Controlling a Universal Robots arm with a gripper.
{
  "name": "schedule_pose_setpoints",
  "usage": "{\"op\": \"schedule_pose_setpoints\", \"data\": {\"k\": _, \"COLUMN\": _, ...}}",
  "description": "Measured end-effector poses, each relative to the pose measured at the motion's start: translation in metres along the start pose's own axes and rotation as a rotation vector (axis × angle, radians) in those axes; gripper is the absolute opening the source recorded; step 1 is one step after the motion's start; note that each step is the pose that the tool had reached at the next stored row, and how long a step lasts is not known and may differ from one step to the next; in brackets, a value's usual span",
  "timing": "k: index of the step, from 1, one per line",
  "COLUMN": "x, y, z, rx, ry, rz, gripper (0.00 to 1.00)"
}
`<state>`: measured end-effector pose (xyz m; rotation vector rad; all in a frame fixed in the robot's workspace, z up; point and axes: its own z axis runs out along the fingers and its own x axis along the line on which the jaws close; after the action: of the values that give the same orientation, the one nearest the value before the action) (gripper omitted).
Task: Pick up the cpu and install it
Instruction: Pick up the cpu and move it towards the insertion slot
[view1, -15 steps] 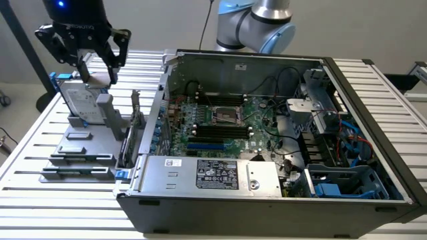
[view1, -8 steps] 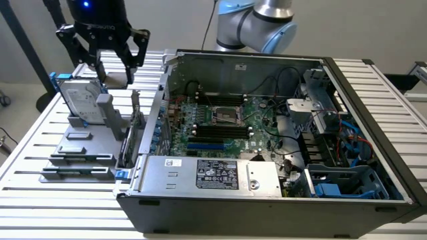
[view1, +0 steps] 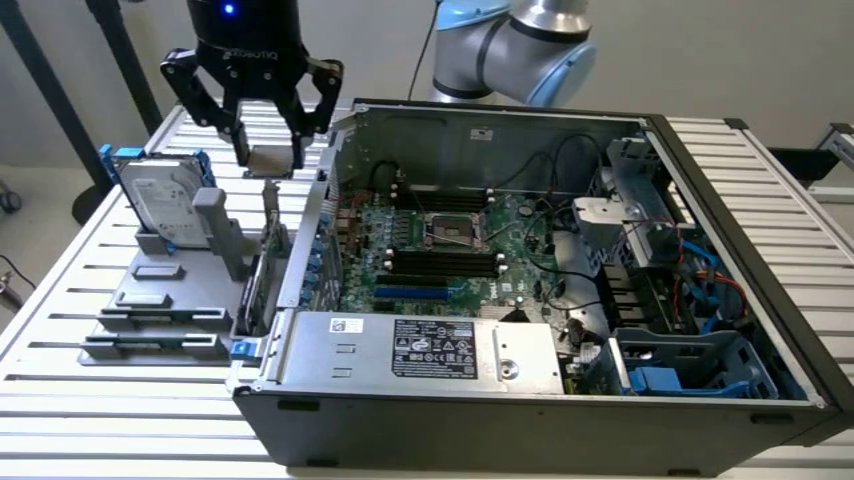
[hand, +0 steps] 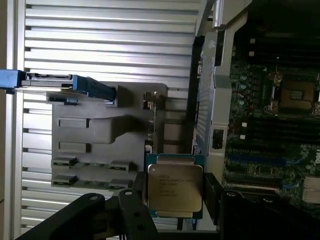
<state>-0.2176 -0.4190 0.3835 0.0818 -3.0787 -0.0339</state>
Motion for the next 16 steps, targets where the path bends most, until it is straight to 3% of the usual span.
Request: {"op": "schedule_pose_setpoints", "data": {"k": 16, "x": -0.073, "y": -0.0029, "z": -0.003, "rx": -0.0002, "ry": 0.0006, "rz": 0.0, "gripper": 0.55}}
